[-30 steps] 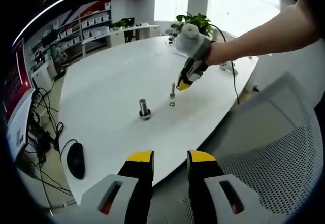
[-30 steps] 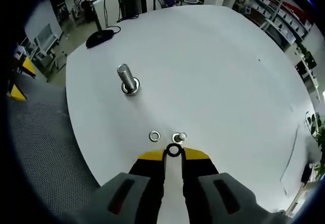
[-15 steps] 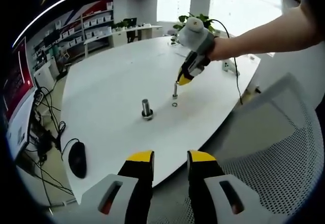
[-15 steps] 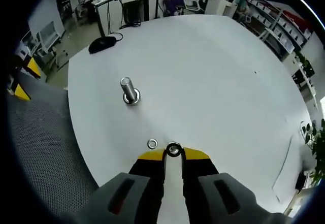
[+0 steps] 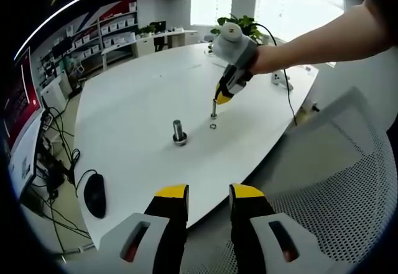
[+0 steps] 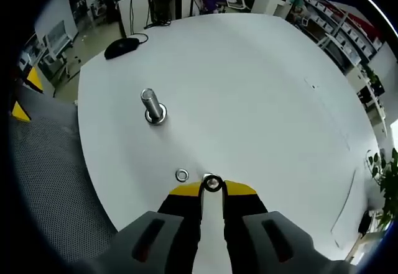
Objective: Place the washer onto the threaded stud by aligning its center hole with the stud, sliding it down to the base, and recovering from edge contact or off-axis alignment until the washer reaches the visible bottom stop.
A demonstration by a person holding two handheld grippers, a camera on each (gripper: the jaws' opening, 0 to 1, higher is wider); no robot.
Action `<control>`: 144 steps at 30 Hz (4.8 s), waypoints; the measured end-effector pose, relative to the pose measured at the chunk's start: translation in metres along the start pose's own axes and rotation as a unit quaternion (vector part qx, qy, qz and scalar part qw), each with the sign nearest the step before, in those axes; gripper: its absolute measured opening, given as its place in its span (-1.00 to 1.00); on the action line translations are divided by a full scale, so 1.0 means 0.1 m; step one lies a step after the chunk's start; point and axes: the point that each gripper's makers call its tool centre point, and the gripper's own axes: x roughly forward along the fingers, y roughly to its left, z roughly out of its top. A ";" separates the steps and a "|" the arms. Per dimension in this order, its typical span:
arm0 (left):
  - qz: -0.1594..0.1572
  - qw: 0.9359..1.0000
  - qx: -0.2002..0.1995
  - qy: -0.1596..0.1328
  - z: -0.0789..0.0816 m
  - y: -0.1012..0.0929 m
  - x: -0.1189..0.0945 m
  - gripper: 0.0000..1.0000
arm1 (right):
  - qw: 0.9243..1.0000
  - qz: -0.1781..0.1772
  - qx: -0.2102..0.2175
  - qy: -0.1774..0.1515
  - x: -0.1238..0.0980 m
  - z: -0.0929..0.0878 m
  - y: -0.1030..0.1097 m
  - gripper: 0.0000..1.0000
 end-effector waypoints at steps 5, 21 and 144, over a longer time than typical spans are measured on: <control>0.001 1.000 0.002 0.003 -0.01 0.00 0.00 -0.52 | 1.000 0.000 -0.003 0.004 0.04 0.00 -0.01 -0.72; 0.002 1.000 -0.001 0.014 -0.05 0.01 0.02 -0.55 | 0.999 0.013 -0.013 0.035 0.30 -0.08 0.01 -0.72; 0.049 0.998 -0.003 0.047 -0.16 0.13 0.02 -0.55 | 0.993 0.100 0.012 -0.062 0.48 -0.16 0.59 -0.47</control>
